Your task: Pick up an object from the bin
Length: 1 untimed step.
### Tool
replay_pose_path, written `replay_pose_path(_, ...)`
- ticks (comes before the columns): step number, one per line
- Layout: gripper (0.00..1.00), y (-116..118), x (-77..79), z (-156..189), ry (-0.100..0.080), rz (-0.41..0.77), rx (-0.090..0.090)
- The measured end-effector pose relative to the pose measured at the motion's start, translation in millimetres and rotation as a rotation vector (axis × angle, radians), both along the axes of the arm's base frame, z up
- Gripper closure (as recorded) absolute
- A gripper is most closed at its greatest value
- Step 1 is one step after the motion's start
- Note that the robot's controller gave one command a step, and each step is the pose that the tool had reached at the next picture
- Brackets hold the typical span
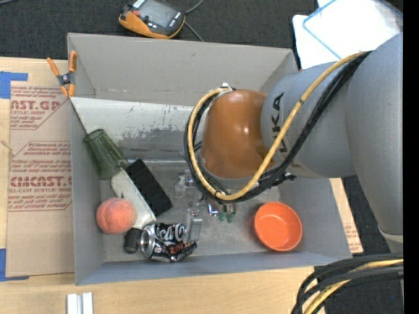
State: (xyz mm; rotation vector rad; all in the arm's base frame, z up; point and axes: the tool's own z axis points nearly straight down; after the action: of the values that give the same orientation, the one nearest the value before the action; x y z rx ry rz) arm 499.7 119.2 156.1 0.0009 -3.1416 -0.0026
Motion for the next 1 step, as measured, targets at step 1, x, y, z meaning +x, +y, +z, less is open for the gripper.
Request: replay_pose_path(1, 0.00, 0.0, 0.0, 0.0, 0.000, 0.000, 0.000)
